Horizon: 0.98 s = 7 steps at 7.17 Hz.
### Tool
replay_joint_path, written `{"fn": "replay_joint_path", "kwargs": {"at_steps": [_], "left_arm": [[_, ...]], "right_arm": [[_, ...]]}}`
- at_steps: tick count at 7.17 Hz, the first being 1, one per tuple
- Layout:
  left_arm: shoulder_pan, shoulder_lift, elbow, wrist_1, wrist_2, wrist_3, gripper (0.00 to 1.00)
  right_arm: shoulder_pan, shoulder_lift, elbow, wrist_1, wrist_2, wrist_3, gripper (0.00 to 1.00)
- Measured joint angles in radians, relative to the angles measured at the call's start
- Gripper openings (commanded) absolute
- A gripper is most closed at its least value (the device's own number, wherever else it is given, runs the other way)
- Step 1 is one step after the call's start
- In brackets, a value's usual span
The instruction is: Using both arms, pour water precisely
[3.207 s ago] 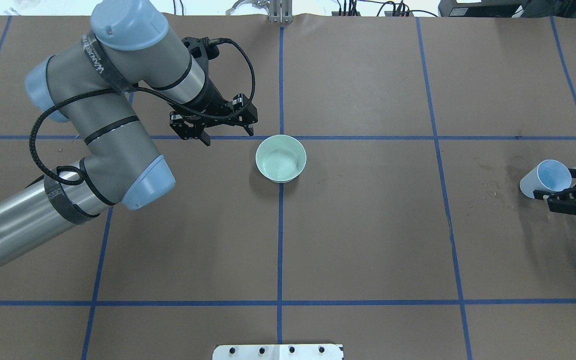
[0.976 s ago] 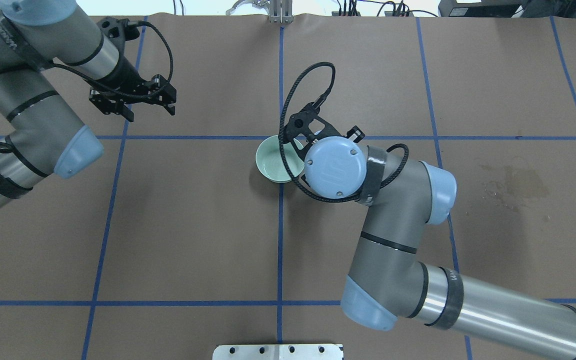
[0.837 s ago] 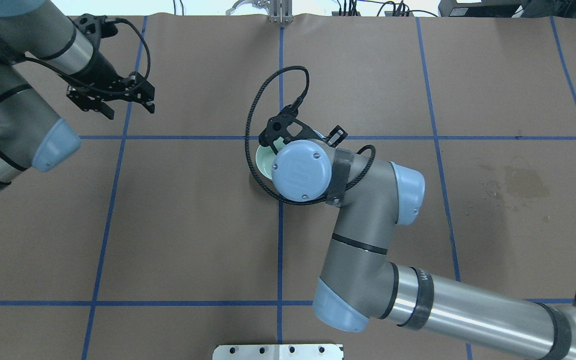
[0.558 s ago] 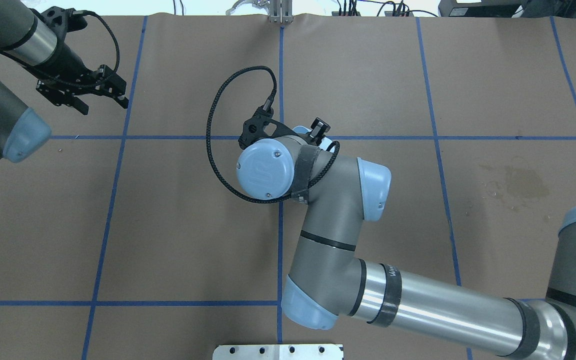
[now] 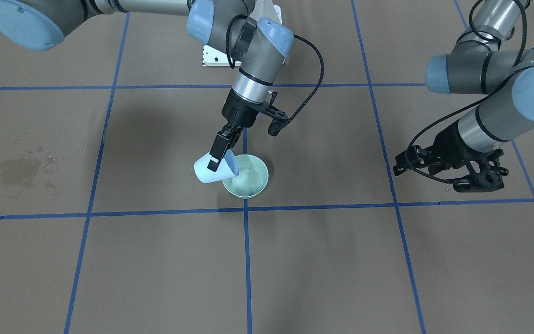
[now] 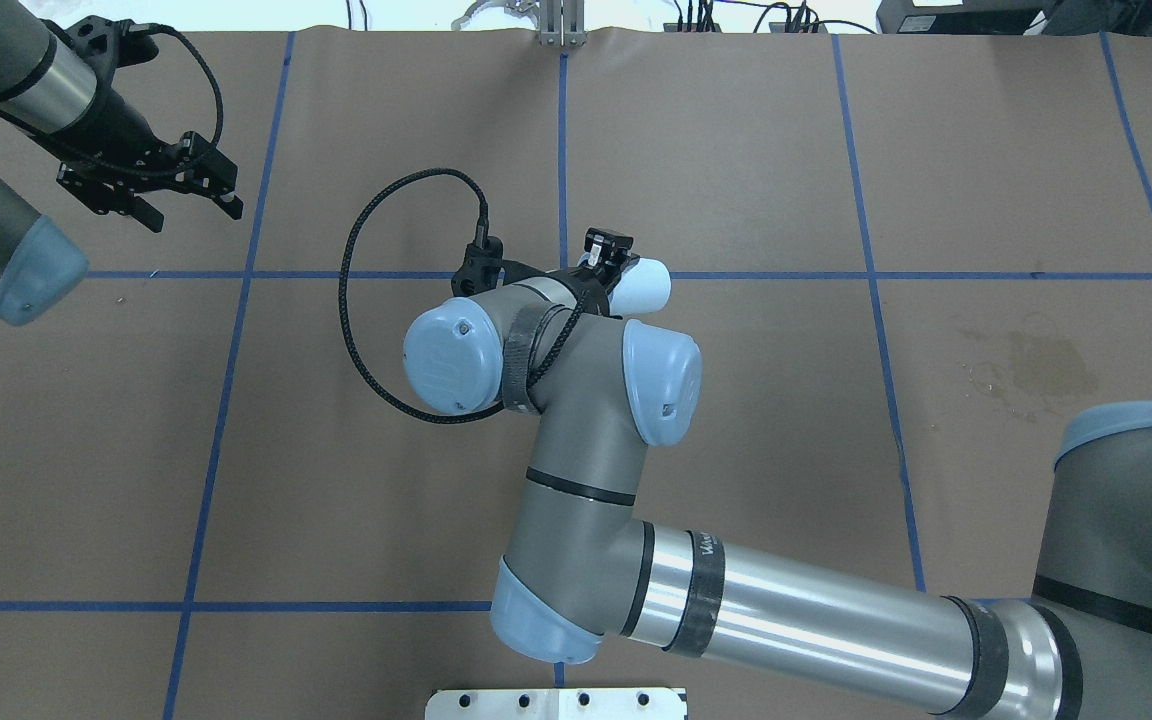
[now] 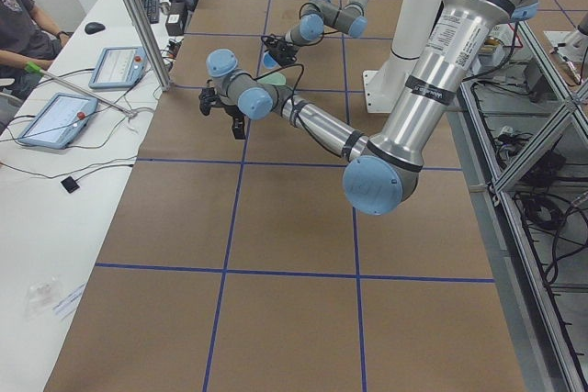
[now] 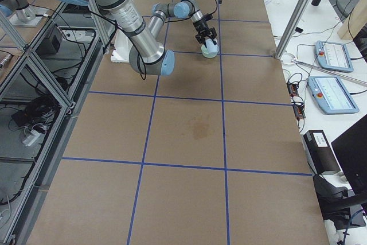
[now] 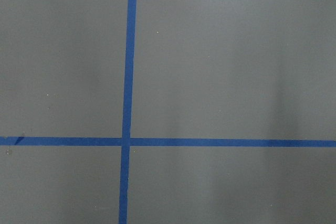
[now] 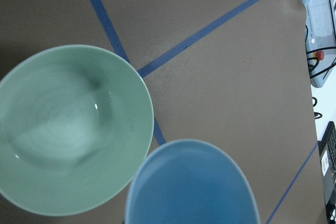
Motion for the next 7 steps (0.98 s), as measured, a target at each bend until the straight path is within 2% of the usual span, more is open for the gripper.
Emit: {"fn": "replay_joint_path", "kwargs": {"at_steps": [4,7], "left_arm": [[0.002,0.038,0.0,-0.011,-0.002,0.0,1.0],[0.001,0.05,0.002,-0.019,-0.034,-0.006,1.0]], "right_arm": [[-0.044,0.031,-0.032,-0.14,-0.107,-0.064,0.34],[-0.049,0.048,-0.061,-0.171,-0.164,-0.076,0.34]]}}
